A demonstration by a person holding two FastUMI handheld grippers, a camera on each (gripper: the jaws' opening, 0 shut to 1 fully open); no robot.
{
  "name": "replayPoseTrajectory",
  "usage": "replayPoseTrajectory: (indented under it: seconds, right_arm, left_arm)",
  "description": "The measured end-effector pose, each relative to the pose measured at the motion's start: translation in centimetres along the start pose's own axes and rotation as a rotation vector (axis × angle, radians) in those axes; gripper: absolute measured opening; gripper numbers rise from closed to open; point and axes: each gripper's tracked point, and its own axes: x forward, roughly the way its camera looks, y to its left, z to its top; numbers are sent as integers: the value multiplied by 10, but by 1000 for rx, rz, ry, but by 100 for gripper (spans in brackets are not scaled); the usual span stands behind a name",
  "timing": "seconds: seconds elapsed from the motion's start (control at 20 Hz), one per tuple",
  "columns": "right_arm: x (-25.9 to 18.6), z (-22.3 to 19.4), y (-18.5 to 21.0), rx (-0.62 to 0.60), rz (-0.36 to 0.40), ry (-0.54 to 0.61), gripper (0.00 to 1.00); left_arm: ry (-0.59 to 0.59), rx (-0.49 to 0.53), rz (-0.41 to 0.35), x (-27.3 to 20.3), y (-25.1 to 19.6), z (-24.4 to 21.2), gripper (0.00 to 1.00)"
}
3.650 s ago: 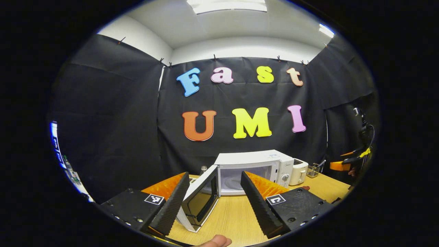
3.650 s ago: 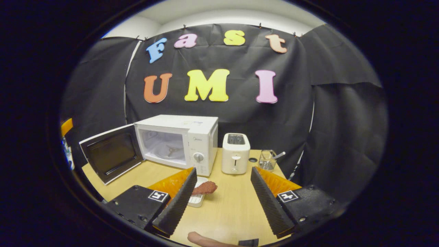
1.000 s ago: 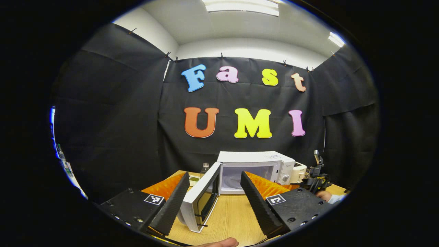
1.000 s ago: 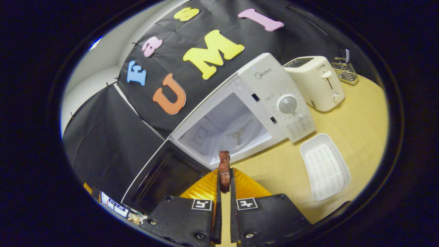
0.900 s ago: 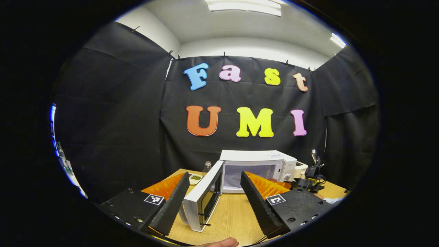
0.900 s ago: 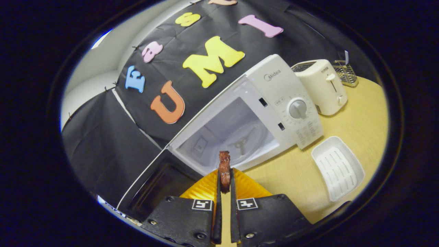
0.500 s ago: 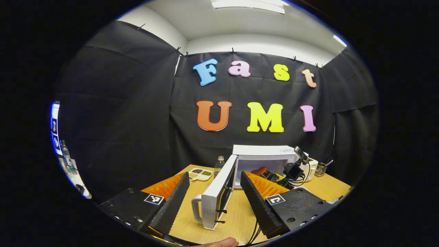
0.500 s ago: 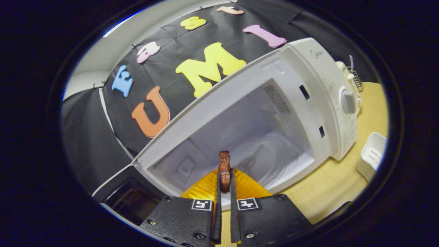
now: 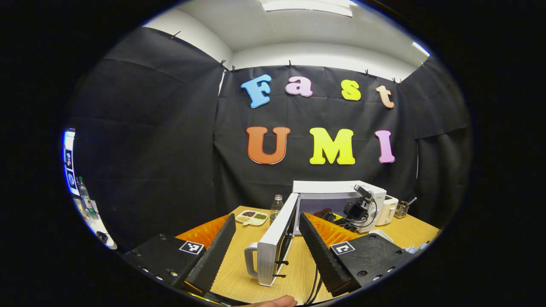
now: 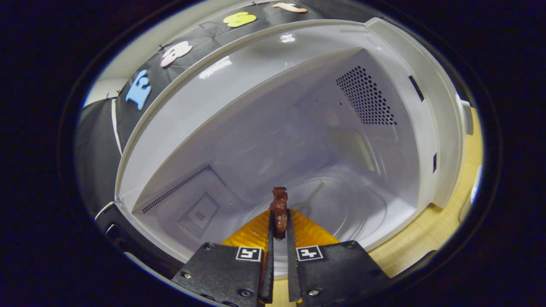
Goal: Open the microwave oven with the left hand, put the food in, and close the microwave oven.
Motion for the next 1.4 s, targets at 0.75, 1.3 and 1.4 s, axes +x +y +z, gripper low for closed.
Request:
replayPoseTrajectory:
  seconds: [0.75, 1.3, 1.4]
  right_arm:
    - [-44, 29, 9, -462, -38, -66, 100]
    - [-219, 93, 6, -447, 42, -144, 89]
    - [-261, 111, -1, -479, 44, -182, 100]
  left_arm:
    - [-8, -23, 24, -4, 17, -5, 92]
    - [-18, 1, 1, 13, 56, -22, 92]
    - [0, 19, 5, 24, 67, -38, 92]
